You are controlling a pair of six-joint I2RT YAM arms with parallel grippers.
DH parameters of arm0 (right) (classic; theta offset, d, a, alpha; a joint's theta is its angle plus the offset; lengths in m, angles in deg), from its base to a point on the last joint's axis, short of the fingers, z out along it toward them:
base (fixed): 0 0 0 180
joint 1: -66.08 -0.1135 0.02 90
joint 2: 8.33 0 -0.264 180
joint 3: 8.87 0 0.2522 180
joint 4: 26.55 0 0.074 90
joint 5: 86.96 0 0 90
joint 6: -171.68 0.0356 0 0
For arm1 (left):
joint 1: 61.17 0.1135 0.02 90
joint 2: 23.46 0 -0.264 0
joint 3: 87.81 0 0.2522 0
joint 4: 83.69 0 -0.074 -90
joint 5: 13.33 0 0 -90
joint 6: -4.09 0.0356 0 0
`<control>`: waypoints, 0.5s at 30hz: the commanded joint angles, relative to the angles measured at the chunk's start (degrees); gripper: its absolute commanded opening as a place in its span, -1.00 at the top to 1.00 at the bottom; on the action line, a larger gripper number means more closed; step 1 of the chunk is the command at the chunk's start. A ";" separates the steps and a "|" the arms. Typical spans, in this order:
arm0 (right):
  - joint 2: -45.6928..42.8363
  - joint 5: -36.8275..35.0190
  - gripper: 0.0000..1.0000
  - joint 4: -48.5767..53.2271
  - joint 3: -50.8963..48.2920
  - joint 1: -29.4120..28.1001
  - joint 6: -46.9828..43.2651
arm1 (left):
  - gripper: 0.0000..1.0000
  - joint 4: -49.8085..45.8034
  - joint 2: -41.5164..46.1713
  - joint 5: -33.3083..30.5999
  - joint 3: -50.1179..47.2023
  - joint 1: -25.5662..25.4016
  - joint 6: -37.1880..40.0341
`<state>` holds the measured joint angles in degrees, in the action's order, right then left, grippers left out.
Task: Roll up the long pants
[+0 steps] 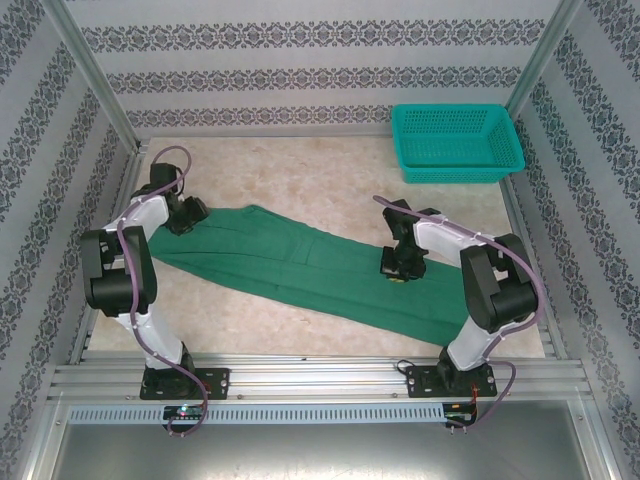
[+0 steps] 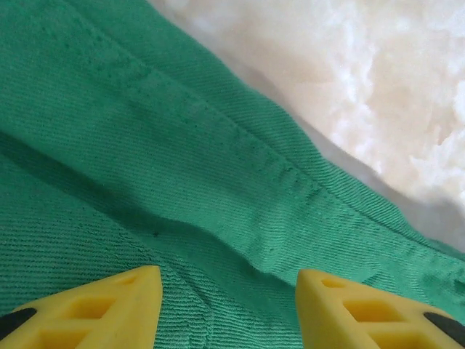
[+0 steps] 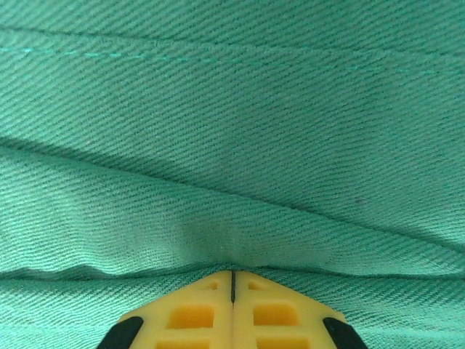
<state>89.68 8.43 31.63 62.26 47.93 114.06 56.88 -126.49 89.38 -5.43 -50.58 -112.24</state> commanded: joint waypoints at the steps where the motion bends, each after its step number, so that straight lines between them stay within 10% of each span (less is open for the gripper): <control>1: 3.67 -0.85 1.00 1.47 2.26 0.13 2.90 | 0.00 -0.14 -0.69 2.90 -3.87 2.04 -1.34; 15: 12.49 -1.92 1.00 10.28 16.38 7.23 -1.06 | 0.05 11.18 4.48 6.61 -23.73 13.27 -9.87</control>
<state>100.20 9.76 39.31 75.77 52.76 114.85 73.71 -121.28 102.84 -24.01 -38.73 -120.11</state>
